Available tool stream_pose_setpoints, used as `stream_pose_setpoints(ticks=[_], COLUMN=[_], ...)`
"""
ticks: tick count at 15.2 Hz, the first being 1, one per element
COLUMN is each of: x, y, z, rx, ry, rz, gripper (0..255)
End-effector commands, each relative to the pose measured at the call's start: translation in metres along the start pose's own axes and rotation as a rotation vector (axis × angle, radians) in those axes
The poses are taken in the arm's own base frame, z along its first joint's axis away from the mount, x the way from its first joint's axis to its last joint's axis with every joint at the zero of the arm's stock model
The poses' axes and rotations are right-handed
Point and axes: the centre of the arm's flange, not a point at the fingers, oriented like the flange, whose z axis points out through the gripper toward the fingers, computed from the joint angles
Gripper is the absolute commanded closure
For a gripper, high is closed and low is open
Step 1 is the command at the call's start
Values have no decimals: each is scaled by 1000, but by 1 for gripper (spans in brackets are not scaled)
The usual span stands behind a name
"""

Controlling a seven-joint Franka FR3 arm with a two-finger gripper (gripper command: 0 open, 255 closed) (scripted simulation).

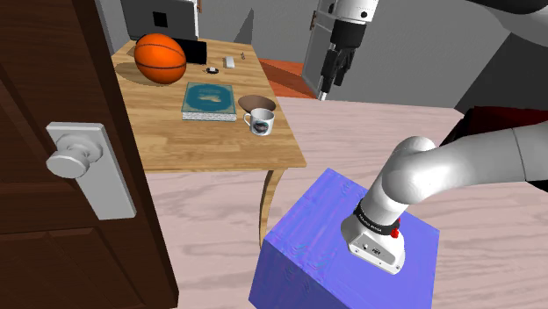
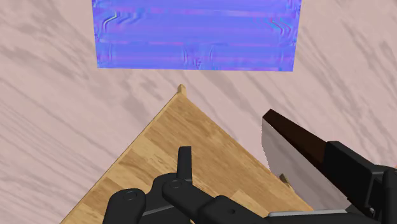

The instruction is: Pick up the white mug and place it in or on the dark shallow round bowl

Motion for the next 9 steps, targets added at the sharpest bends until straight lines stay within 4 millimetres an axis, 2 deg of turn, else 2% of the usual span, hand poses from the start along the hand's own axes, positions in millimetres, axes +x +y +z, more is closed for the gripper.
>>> stream_pose_setpoints(ticks=[1, 9], x=[0, 80], y=[0, 42], z=[0, 57], rx=[0, 12], ry=[0, -2], rz=[0, 28], gripper=[0, 0])
